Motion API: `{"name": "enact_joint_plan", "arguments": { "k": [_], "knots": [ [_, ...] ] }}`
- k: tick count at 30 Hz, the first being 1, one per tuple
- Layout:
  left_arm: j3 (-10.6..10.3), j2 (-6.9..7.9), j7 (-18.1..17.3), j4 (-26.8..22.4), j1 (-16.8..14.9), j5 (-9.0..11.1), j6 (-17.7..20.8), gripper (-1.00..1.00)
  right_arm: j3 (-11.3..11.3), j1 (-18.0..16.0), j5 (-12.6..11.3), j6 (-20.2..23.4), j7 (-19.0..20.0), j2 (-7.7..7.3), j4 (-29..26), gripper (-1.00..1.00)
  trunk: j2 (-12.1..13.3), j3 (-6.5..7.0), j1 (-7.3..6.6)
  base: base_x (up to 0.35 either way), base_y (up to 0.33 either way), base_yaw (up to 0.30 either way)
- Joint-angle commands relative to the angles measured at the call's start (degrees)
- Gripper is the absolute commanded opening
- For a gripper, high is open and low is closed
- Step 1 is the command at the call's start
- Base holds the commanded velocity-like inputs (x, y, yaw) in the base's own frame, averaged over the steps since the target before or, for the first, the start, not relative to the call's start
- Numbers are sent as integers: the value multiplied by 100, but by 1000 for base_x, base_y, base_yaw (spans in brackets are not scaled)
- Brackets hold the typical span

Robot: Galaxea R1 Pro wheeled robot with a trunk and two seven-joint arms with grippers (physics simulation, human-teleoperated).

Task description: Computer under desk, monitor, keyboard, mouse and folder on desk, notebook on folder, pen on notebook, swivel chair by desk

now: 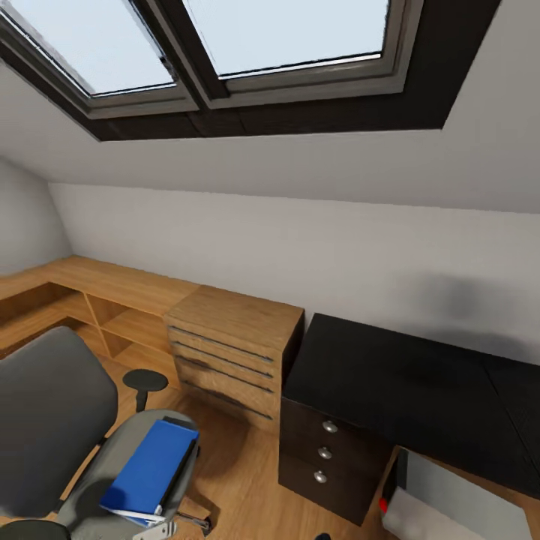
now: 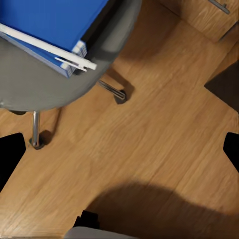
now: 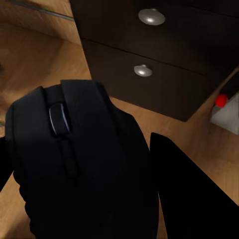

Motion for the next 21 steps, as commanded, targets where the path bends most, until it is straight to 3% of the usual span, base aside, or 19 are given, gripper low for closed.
{"name": "enact_joint_plan", "arguments": {
  "k": [1, 9, 21],
  "knots": [
    [-48, 8, 47, -2, -7, 53, -20, 100, 49, -5, -37, -16, -25, -1, 3, -100, -13, -16, 4, 1, -1, 280],
    [-48, 7, 47, -1, -7, 54, -20, 100, 45, -5, -37, -16, -25, -1, 3, -100, -13, -37, 4, 0, 0, 239],
    [-48, 7, 47, -1, -7, 53, -20, 100, 49, -5, -37, -16, -25, -8, 3, -100, -13, -41, 4, 0, 0, 18]
  ]
}}
